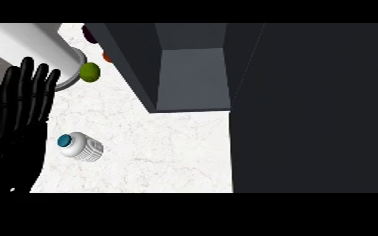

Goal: Pick up the bottled water, place it into the cabinet and close the cabinet

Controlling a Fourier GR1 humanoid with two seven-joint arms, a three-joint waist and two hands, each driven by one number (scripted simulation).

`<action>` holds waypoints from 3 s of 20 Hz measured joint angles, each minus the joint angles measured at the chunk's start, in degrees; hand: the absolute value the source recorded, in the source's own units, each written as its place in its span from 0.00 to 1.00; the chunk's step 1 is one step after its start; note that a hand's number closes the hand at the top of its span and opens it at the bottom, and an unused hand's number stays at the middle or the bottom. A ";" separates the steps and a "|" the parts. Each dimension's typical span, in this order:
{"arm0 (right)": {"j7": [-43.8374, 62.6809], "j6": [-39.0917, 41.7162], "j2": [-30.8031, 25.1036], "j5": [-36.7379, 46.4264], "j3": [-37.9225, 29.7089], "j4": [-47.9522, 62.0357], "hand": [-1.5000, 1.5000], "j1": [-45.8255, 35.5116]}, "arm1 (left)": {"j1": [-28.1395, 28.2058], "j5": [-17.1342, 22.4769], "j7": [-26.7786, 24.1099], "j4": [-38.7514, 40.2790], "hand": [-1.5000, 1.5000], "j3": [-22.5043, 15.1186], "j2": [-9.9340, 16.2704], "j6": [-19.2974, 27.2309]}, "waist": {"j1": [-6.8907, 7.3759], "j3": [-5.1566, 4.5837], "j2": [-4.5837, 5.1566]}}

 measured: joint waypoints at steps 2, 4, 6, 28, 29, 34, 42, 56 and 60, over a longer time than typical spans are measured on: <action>-0.68 0.08 -0.11 0.74 0.33 -1.24 0.00 1.21 | 0.14 2.18 -0.99 0.38 0.00 0.44 1.13 -2.60 | 0.50 -0.43 0.26; -0.73 0.36 -0.94 1.25 -0.19 -2.75 0.00 2.34 | 1.29 6.92 -1.93 0.11 0.00 1.71 3.29 -7.13 | 0.85 -0.73 0.37; -0.63 0.65 -1.89 2.47 -0.12 -5.06 0.00 3.82 | 3.52 11.44 -2.75 -1.06 0.00 1.59 5.11 -12.03 | 1.12 -0.92 0.34; 5.15 5.71 1.42 -14.28 6.35 -11.34 0.00 25.77 | 24.83 45.98 15.32 4.51 0.00 16.50 12.06 -30.45 | 1.64 -1.10 0.60; 4.32 6.06 1.62 -13.65 6.91 -10.84 0.00 26.29 | 25.40 45.98 15.35 4.44 0.00 17.15 11.83 -31.15 | 1.65 -1.10 0.59; 1.45 7.08 1.27 -12.70 8.46 -11.32 0.00 29.55 | 25.94 44.59 14.95 5.62 0.00 18.84 9.89 -34.29 | 1.57 -1.10 0.60; -2.09 7.53 1.46 -9.89 11.28 -10.91 0.00 32.57 | 21.67 44.74 13.40 14.04 0.00 24.10 10.39 -38.47 | 1.36 -1.09 0.63; -8.28 10.20 0.20 -9.66 11.41 -7.87 0.00 35.24 | 8.53 28.54 2.76 35.12 0.00 28.86 11.06 -44.30 | 1.08 -1.13 0.70; -8.89 10.40 -0.07 -9.95 11.26 -7.79 0.00 35.53 | 4.77 22.47 -1.77 42.03 0.00 28.60 11.49 -45.09 | 1.08 -1.13 0.71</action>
